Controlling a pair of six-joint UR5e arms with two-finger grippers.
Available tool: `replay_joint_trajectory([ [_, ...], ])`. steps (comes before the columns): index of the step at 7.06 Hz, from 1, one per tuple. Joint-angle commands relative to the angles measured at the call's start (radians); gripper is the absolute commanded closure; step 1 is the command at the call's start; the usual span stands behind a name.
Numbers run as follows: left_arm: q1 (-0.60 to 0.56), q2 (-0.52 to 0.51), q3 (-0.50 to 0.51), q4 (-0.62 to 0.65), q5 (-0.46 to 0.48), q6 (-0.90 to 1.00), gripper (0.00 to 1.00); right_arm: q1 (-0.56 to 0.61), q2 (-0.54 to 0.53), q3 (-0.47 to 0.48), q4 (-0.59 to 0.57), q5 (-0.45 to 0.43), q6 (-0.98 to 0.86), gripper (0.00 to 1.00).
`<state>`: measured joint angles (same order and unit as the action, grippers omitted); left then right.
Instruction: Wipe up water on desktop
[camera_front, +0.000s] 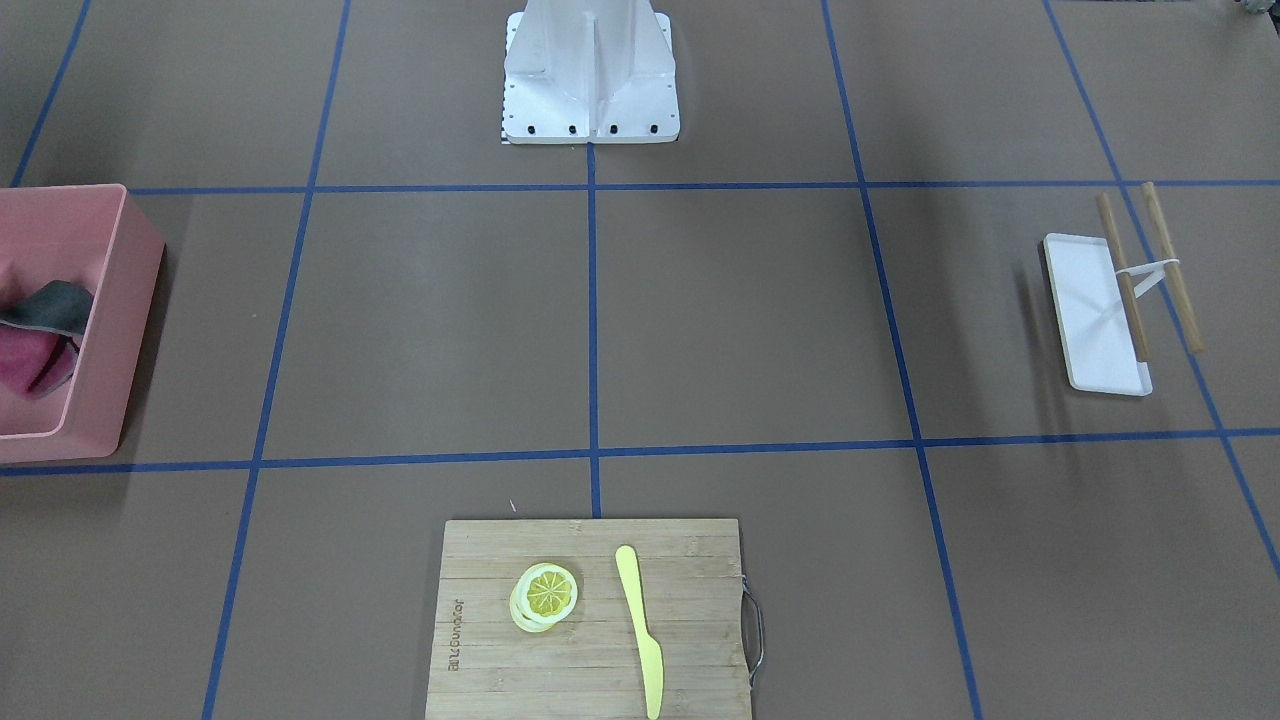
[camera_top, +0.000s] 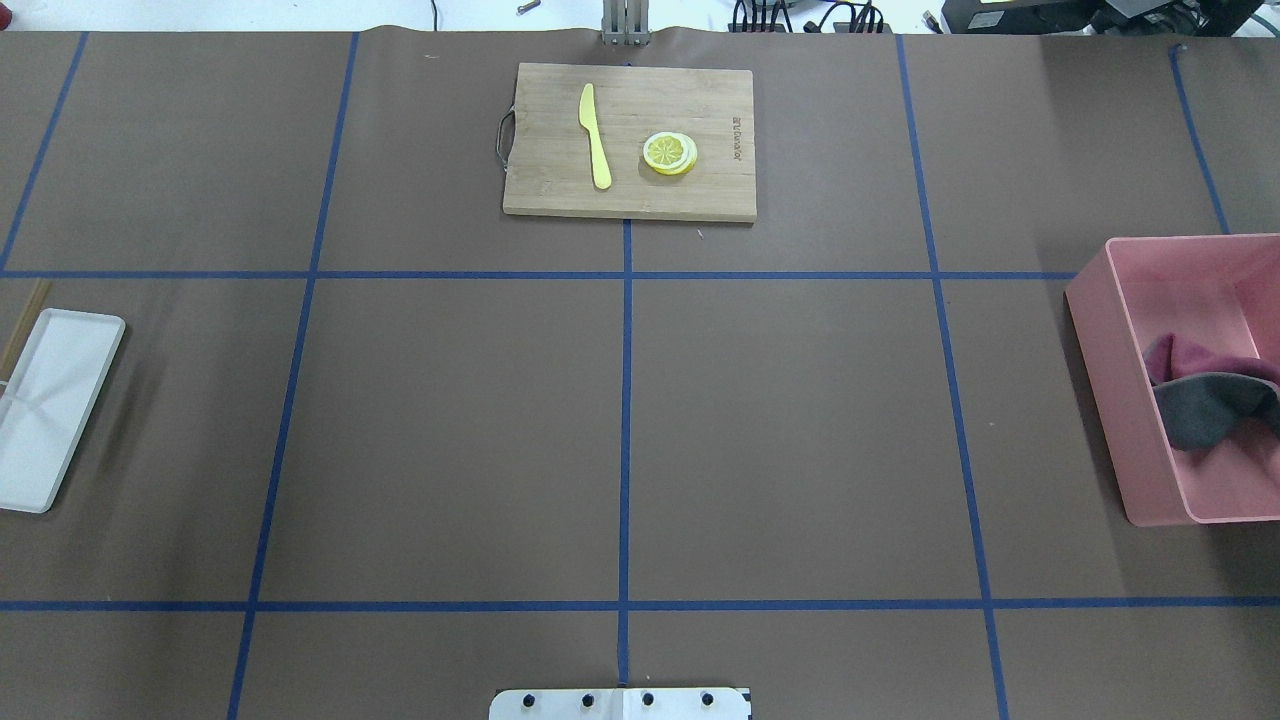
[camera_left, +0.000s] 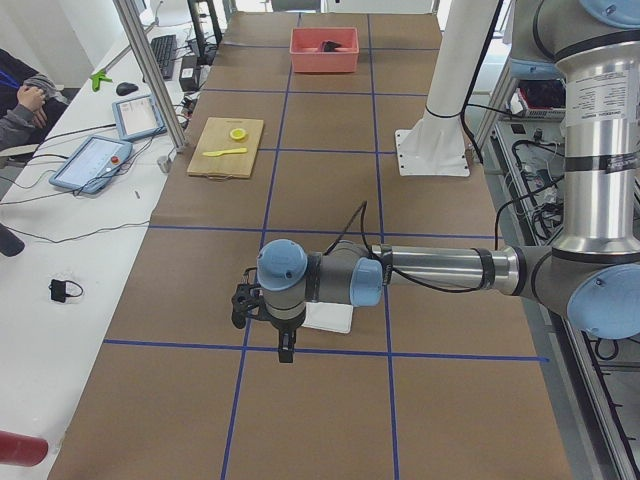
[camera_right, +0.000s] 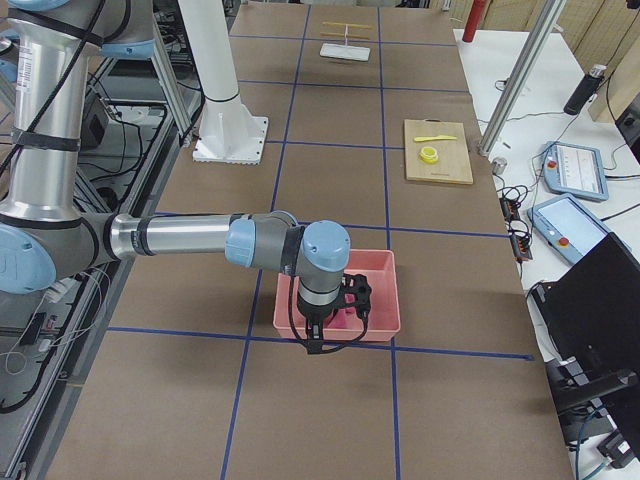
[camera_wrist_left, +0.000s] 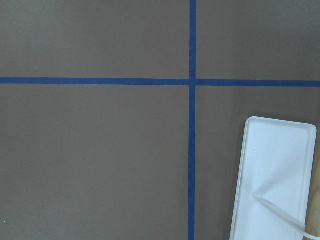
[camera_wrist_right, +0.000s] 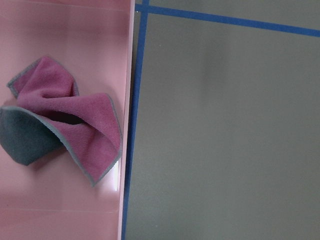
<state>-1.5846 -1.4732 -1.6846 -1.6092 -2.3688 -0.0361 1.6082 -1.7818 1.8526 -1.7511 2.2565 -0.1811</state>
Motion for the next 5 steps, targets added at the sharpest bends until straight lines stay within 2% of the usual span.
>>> replay_joint_trajectory([
  [1, 0.0, 0.002, 0.002, 0.002, -0.001, 0.001, 0.02, 0.003, -0.072, -0.001, 0.24, 0.011, 0.169, 0.0],
  [2, 0.0, -0.001, 0.002, 0.002, -0.001, 0.001, 0.02, 0.003, -0.082, 0.0, 0.281, 0.015, 0.19, 0.0],
  [5, 0.0, 0.002, 0.003, 0.002, -0.001, 0.001, 0.02, 0.003, -0.084, -0.006, 0.28, 0.017, 0.193, 0.0],
])
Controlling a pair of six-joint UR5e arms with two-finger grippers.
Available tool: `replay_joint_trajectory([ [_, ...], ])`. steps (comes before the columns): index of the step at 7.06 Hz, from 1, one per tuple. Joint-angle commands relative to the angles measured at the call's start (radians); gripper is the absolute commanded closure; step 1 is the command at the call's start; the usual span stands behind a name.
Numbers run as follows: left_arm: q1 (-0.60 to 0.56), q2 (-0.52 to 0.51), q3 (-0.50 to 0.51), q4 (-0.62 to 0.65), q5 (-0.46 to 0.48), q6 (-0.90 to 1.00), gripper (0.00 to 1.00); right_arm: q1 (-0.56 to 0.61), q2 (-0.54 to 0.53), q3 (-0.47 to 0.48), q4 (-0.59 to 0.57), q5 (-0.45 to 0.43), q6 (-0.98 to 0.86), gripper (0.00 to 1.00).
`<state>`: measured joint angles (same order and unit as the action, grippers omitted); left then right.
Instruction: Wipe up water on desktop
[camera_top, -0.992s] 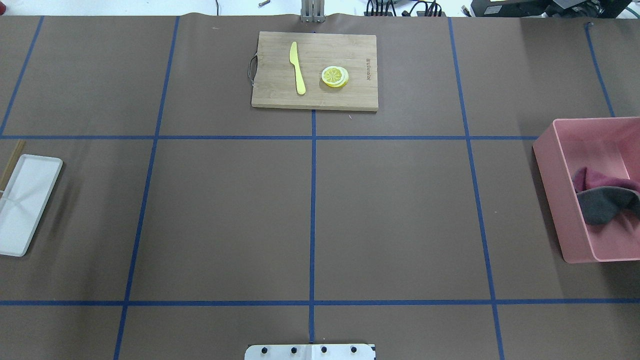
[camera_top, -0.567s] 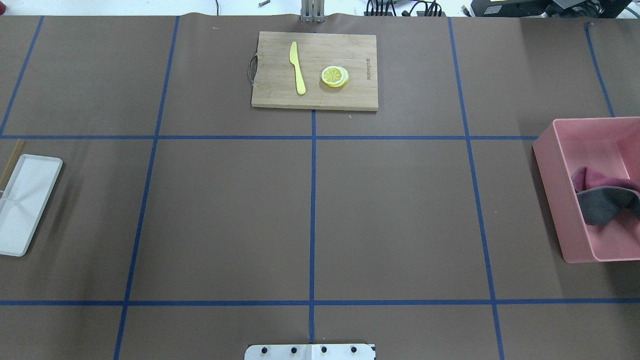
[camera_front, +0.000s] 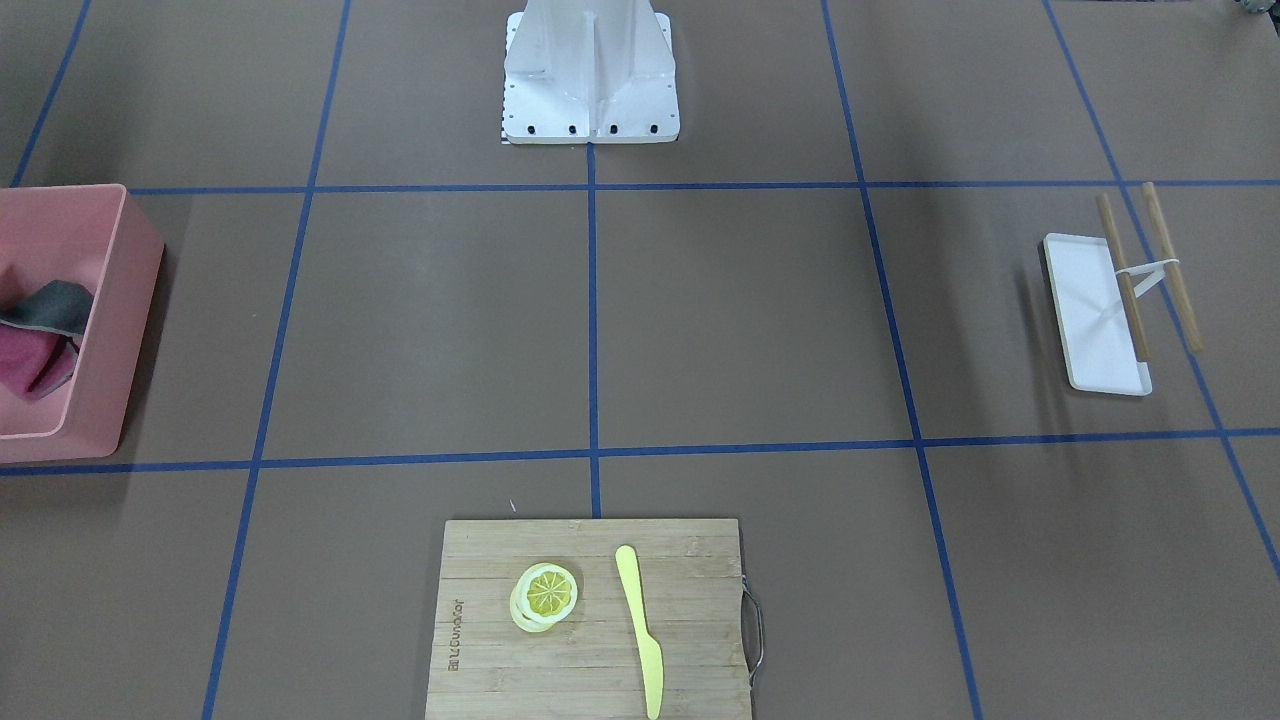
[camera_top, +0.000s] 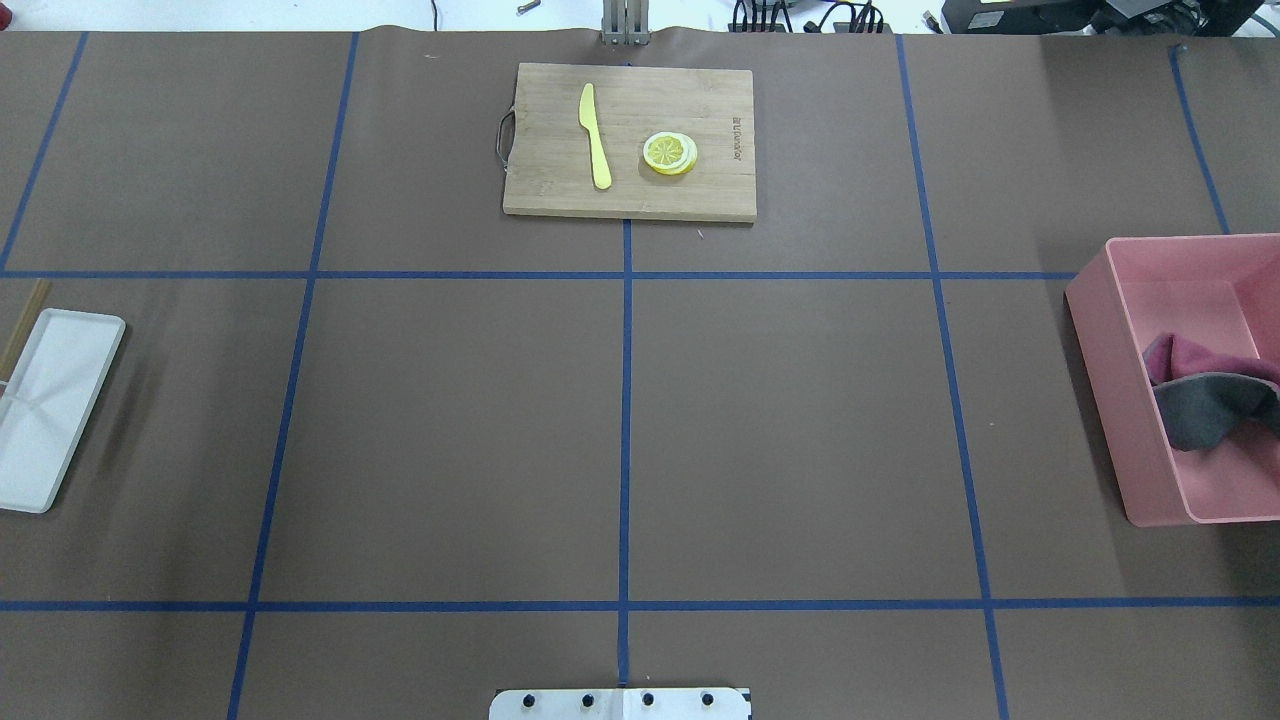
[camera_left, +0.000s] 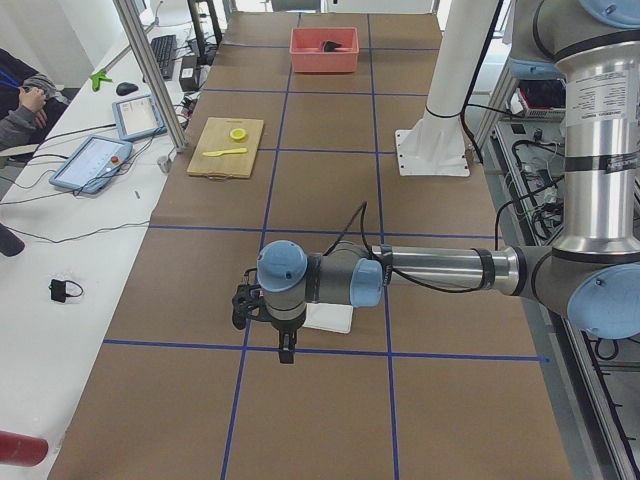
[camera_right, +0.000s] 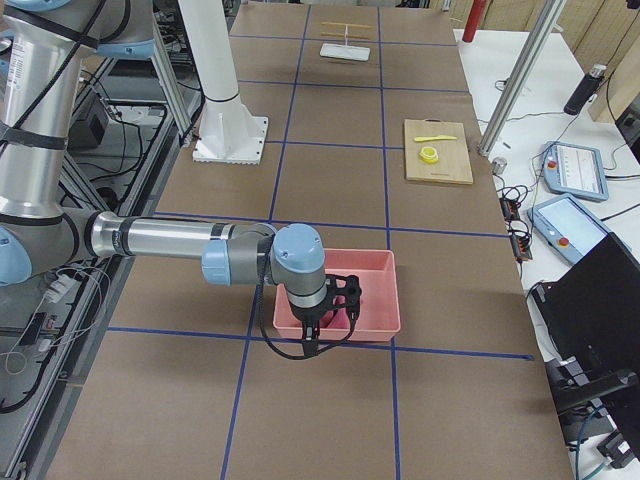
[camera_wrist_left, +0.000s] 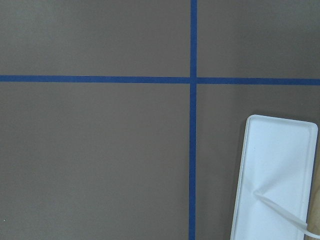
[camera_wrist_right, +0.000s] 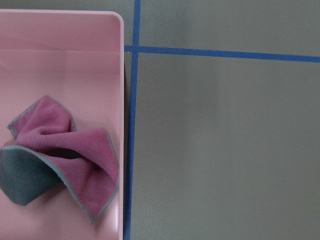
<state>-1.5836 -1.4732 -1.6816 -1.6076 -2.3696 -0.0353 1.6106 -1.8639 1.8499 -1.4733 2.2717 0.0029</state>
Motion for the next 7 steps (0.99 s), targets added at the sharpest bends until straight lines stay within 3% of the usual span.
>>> replay_joint_trajectory([
  [1, 0.001, 0.002, 0.0, 0.0, 0.0, 0.0, 0.02, 0.0, -0.001, -0.004, -0.001, 0.002, 0.011, 0.0],
  [7, -0.001, -0.001, 0.008, 0.0, 0.0, 0.002, 0.02, 0.006, -0.008, -0.006, 0.004, -0.011, -0.003, 0.0],
])
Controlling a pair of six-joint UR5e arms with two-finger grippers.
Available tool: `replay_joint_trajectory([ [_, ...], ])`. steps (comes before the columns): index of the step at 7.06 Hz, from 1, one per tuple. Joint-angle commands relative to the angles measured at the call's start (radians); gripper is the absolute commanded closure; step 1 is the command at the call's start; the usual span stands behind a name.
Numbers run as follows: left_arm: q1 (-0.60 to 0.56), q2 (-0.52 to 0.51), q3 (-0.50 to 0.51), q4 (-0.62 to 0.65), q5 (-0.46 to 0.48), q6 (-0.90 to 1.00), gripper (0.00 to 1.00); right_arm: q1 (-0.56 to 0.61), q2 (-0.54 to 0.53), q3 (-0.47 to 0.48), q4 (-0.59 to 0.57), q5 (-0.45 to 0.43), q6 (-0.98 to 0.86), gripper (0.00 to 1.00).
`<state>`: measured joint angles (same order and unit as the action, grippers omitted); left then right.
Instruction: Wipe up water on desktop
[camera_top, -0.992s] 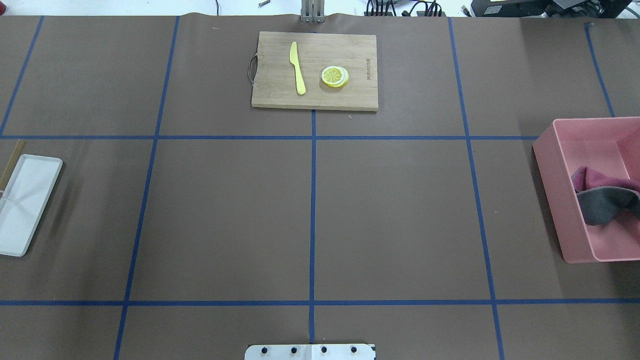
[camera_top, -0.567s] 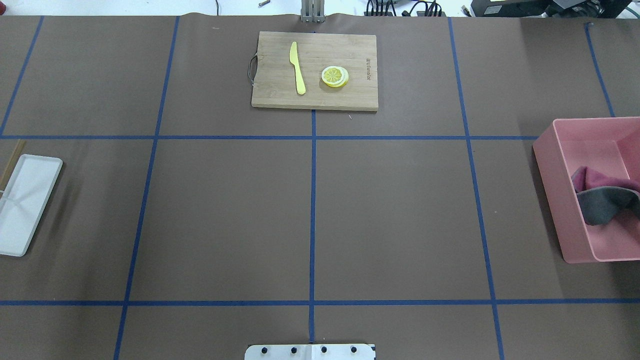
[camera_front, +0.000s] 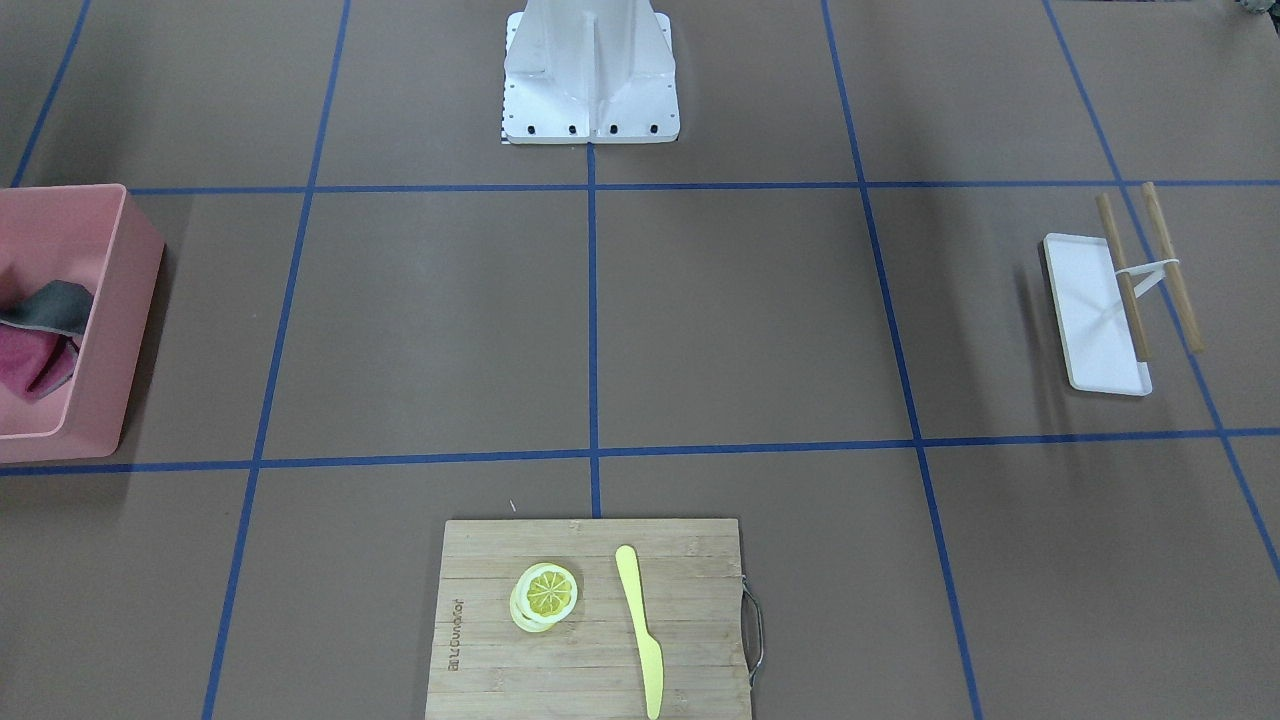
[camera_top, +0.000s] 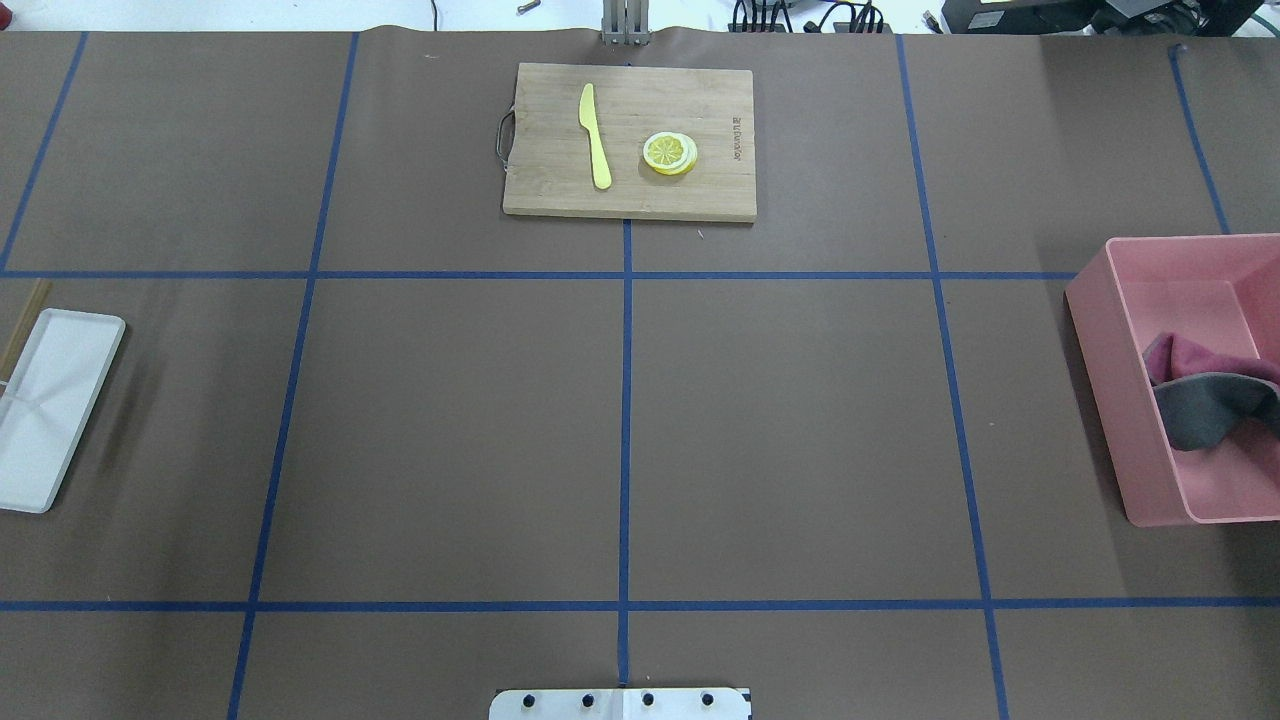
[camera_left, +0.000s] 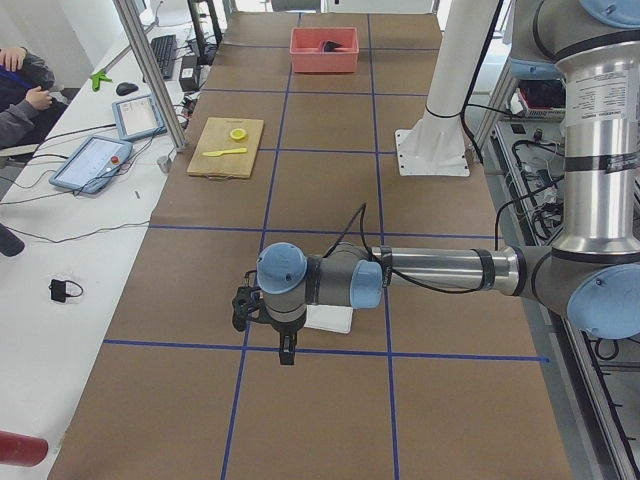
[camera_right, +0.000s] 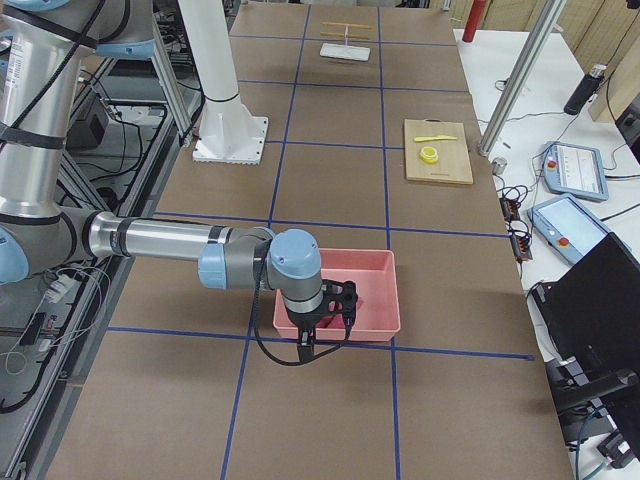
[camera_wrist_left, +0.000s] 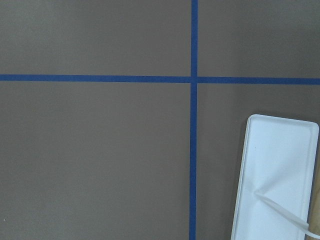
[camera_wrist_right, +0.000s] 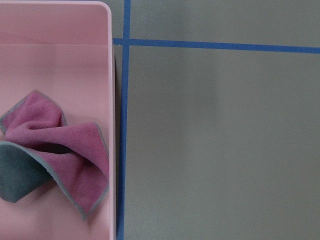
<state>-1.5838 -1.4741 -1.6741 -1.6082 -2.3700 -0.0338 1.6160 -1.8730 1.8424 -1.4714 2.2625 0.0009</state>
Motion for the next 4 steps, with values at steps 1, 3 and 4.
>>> replay_joint_trajectory([
  [1, 0.001, 0.0, 0.001, 0.001, 0.0, -0.002, 0.02, 0.001, -0.002, 0.003, 0.002, -0.001, 0.001, 0.0],
  [3, -0.001, 0.0, 0.007, 0.001, -0.002, -0.002, 0.02, 0.001, -0.003, 0.0, 0.0, -0.003, 0.001, 0.0],
  [4, -0.001, 0.0, 0.013, 0.001, -0.002, 0.0, 0.02, 0.001, -0.005, -0.002, 0.0, -0.003, -0.001, 0.0],
])
